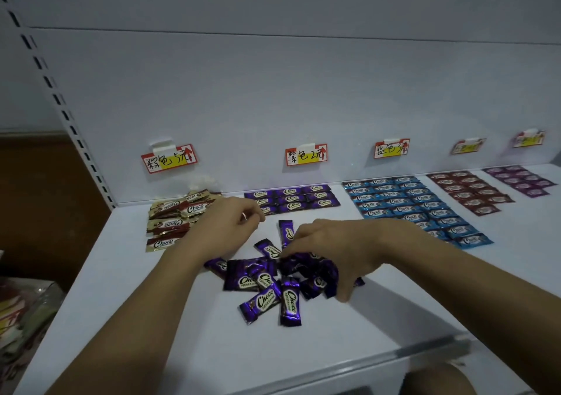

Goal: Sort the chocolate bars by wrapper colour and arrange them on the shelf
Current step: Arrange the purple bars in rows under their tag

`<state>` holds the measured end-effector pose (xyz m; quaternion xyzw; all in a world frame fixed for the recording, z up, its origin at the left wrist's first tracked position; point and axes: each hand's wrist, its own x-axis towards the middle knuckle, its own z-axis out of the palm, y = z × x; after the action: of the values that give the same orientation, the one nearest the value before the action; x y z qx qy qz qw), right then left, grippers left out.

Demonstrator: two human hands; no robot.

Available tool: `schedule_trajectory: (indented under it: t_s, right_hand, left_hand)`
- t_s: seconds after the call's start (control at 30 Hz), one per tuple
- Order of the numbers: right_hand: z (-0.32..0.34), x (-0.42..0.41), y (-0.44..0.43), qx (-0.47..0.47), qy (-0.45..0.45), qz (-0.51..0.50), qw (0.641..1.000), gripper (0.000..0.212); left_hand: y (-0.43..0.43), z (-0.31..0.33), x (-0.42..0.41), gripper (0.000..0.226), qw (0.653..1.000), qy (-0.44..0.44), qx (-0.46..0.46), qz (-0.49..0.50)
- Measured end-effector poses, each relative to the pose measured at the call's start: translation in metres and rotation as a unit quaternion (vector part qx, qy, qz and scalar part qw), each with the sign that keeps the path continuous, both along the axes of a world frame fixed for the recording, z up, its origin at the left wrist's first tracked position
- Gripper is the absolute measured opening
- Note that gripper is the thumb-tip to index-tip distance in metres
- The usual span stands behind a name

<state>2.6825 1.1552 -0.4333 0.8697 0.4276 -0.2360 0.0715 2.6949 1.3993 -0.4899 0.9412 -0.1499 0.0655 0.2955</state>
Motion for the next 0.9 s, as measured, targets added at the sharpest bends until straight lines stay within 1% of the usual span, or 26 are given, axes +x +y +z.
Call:
schedule_trajectory:
  t_s: [0.13, 0.23, 0.3, 0.37, 0.47, 0.57, 0.67, 0.73, 0.77, 0.8, 0.83, 0.87, 0.9]
  right_hand:
    - [-0.005, 0.001, 0.001, 0.020, -0.028, -0.020, 0.999, 0.088]
    - [-0.015, -0.005, 0.005, 0.041, -0.076, -0.028, 0.996, 0.072]
    - [-0.021, -0.009, 0.006, 0.059, -0.110, -0.032, 0.992, 0.065]
    - [-0.024, -0.009, 0.005, 0.090, -0.124, -0.046, 0.987, 0.059]
    - [-0.022, -0.005, 0.001, 0.128, -0.111, -0.086, 0.982, 0.054]
    - [-0.017, 0.000, -0.004, 0.179, -0.100, -0.126, 0.971, 0.052]
    - [-0.007, 0.008, -0.013, 0.247, -0.099, -0.184, 0.946, 0.051]
    - [0.003, 0.016, -0.016, 0.298, -0.083, -0.230, 0.923, 0.042]
    - [0.010, 0.019, -0.014, 0.335, -0.058, -0.258, 0.904, 0.036]
    - [0.016, 0.022, -0.009, 0.376, -0.020, -0.289, 0.880, 0.032]
    - [0.023, 0.026, -0.001, 0.414, 0.026, -0.308, 0.856, 0.030]
    - [0.028, 0.026, 0.007, 0.445, 0.068, -0.320, 0.833, 0.028]
    - [0.032, 0.031, 0.017, 0.463, 0.105, -0.328, 0.817, 0.026]
  left_hand:
    - [-0.001, 0.000, -0.001, 0.021, 1.000, -0.004, -0.018, -0.010]
    - [-0.003, 0.002, -0.003, 0.021, 1.000, -0.015, -0.021, -0.014]
    - [-0.004, 0.003, -0.004, 0.021, 0.999, -0.019, -0.027, -0.015]
    - [-0.006, 0.003, -0.006, 0.022, 0.999, -0.020, -0.042, -0.015]
    - [-0.008, 0.003, -0.007, 0.024, 0.996, -0.007, -0.091, -0.009]
    - [-0.012, 0.001, -0.007, 0.026, 0.979, 0.021, -0.201, -0.001]
    - [-0.021, -0.002, -0.008, 0.030, 0.937, 0.048, -0.345, 0.027]
    - [-0.028, -0.001, -0.008, 0.028, 0.899, 0.062, -0.431, 0.053]
    - [-0.031, 0.000, -0.008, 0.025, 0.872, 0.074, -0.480, 0.058]
    - [-0.035, 0.002, -0.009, 0.023, 0.836, 0.095, -0.537, 0.051]
    - [-0.037, 0.003, -0.008, 0.030, 0.797, 0.123, -0.591, 0.034]
    - [-0.041, 0.005, -0.010, 0.046, 0.761, 0.149, -0.631, 0.008]
    - [-0.043, 0.006, -0.010, 0.064, 0.734, 0.161, -0.660, -0.016]
